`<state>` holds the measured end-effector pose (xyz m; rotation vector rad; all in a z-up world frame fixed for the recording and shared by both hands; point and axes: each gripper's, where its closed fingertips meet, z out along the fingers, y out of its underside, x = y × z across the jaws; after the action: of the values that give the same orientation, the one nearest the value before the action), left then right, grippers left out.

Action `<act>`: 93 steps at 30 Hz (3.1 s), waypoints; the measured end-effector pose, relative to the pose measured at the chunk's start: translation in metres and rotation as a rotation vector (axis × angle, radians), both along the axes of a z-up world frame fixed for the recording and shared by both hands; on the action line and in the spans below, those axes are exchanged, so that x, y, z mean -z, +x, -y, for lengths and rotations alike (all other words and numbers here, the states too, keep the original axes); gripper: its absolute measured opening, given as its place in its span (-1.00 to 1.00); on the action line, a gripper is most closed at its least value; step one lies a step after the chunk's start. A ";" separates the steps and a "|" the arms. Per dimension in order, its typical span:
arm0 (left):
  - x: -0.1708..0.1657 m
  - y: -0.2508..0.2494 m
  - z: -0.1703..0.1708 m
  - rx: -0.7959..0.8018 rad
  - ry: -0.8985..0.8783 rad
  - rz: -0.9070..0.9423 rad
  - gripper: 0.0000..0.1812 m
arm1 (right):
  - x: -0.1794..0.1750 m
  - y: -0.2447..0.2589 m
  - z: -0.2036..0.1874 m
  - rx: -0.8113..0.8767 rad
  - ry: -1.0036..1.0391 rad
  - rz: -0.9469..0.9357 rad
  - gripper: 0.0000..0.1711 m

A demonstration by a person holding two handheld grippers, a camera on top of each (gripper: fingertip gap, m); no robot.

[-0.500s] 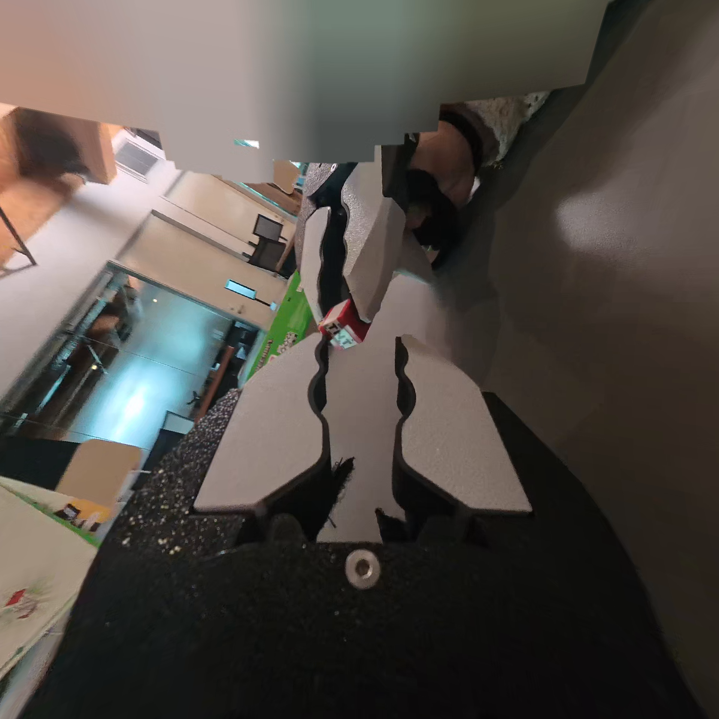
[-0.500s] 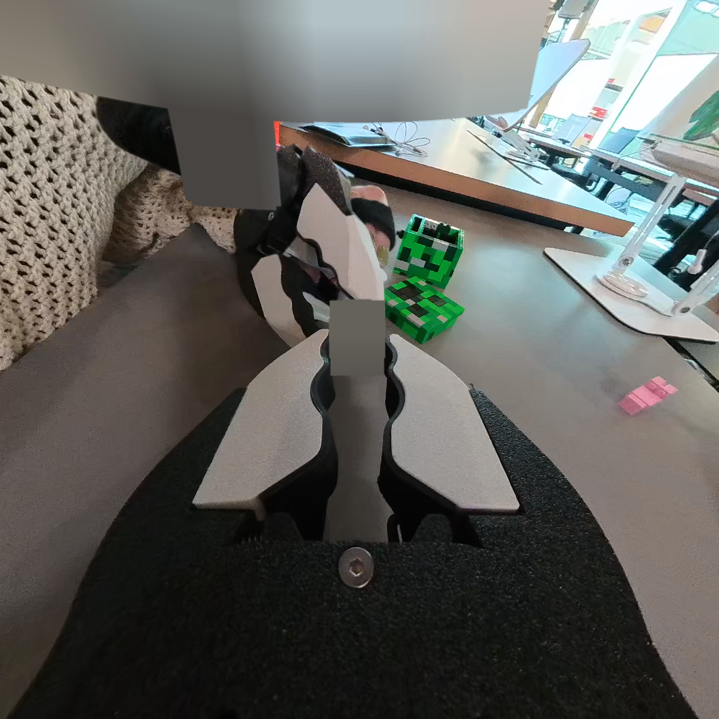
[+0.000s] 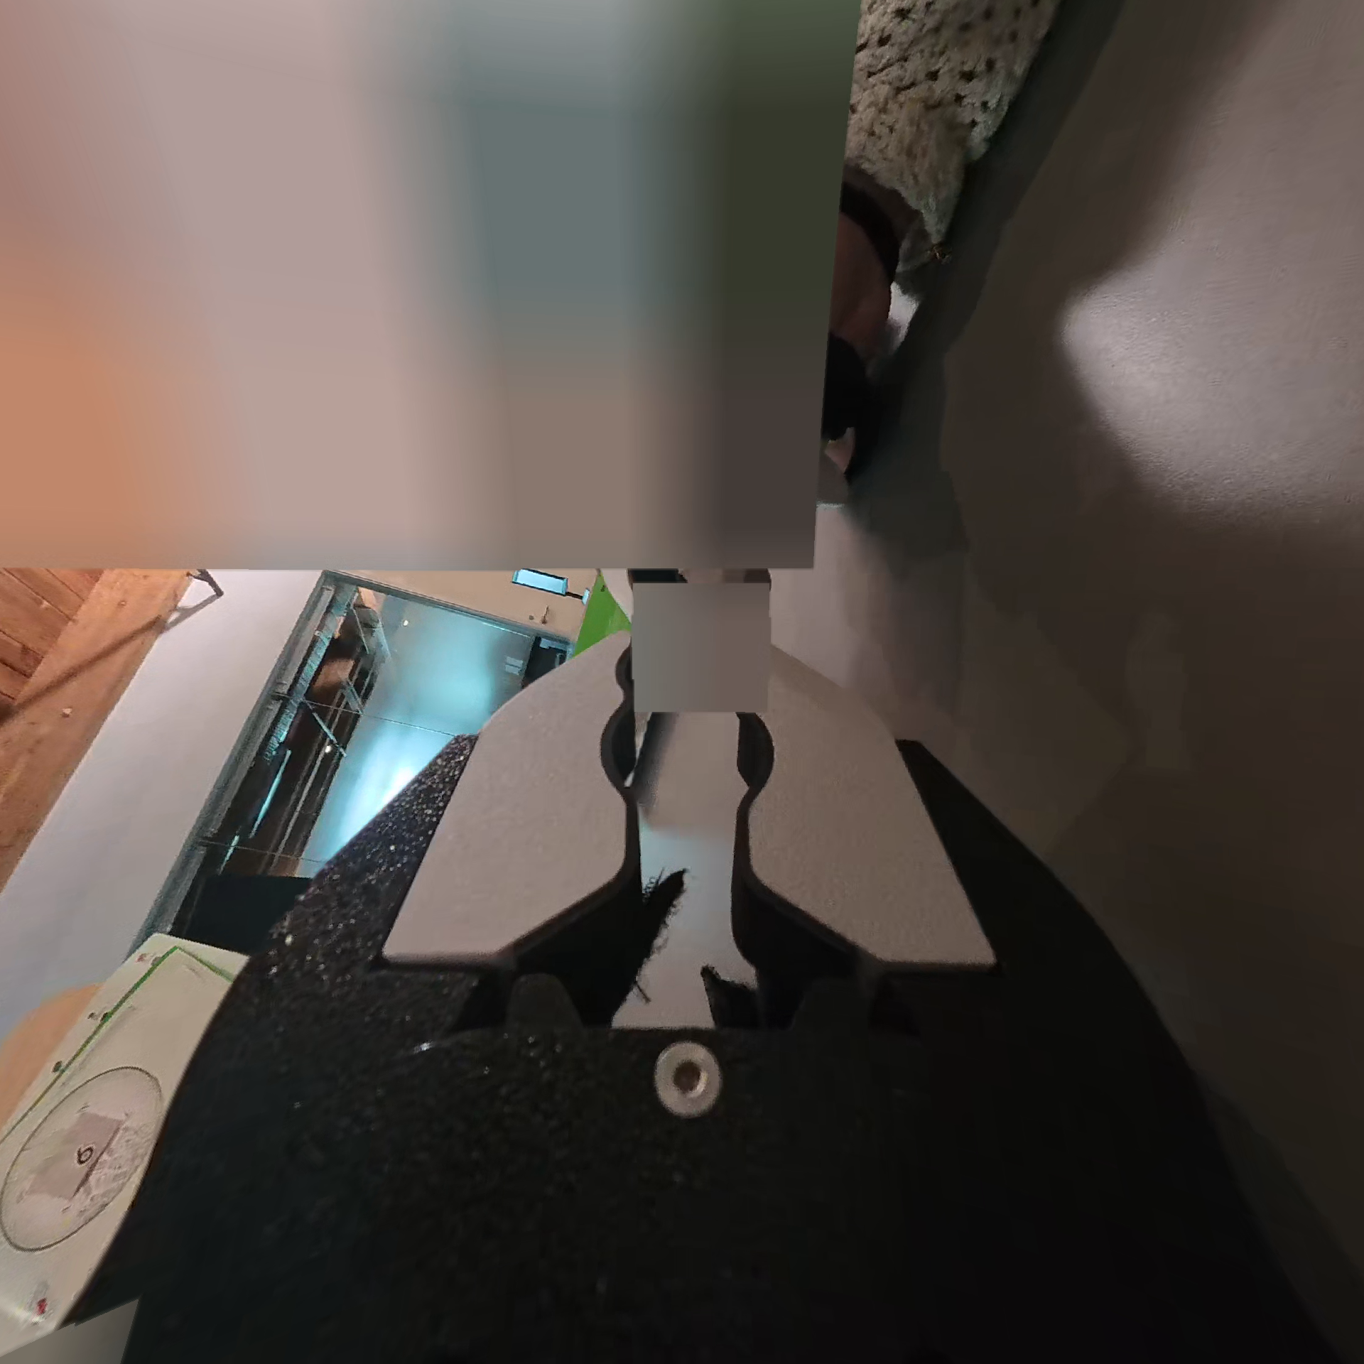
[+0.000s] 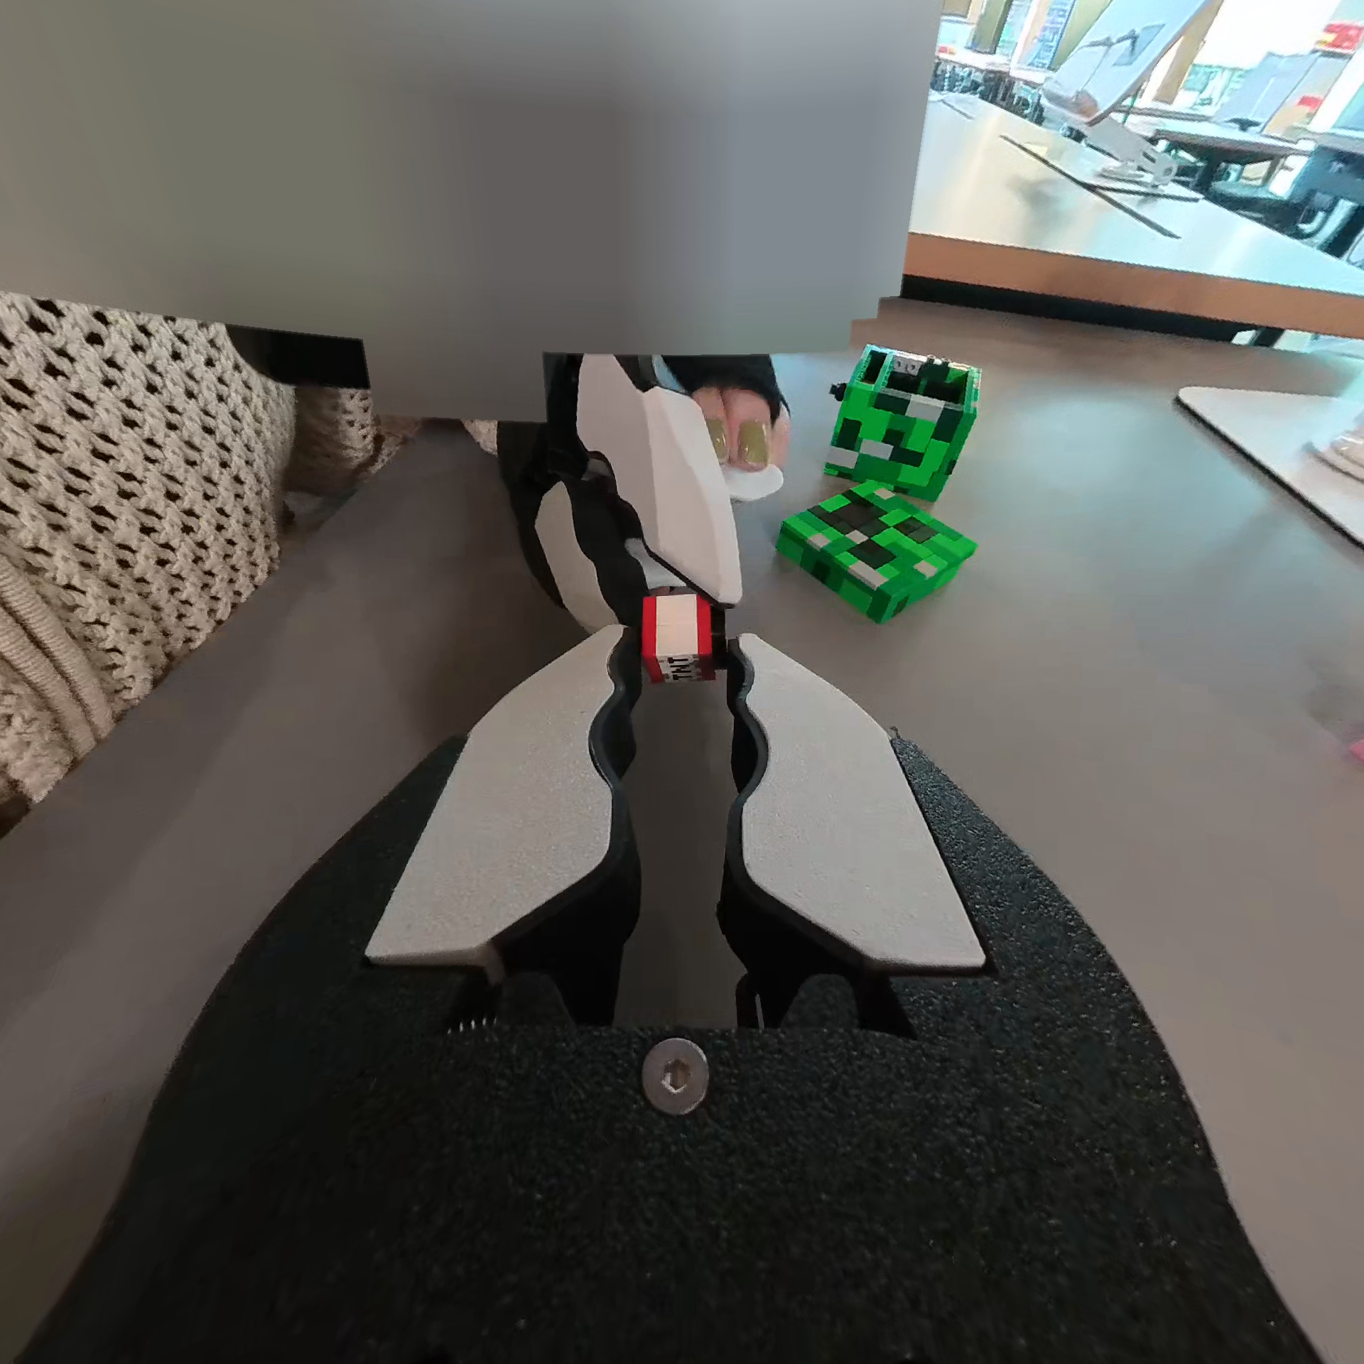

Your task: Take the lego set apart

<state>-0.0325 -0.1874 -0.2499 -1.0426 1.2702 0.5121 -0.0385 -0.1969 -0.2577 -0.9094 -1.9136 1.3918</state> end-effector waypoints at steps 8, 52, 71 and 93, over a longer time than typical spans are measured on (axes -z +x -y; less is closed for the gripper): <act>0.003 0.006 0.003 -0.014 0.137 -0.139 -0.73 | 0.001 -0.003 -0.005 0.015 -0.085 0.067 -0.75; 0.048 -0.023 -0.031 -0.198 -0.652 0.304 -0.63 | -0.019 -0.011 -0.063 0.450 0.294 -0.338 -0.73; 0.060 -0.029 -0.031 -0.457 -0.840 0.487 -0.77 | -0.025 -0.007 -0.101 0.834 0.491 -0.352 -0.78; -0.056 -0.009 0.006 0.522 -0.926 1.358 -0.80 | -0.053 -0.019 0.010 0.540 0.663 -0.640 -0.70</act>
<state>-0.0413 -0.1939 -0.1941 -1.3107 0.3945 -1.1619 -0.0575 -0.2068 -0.2047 -0.4992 -1.3402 0.5551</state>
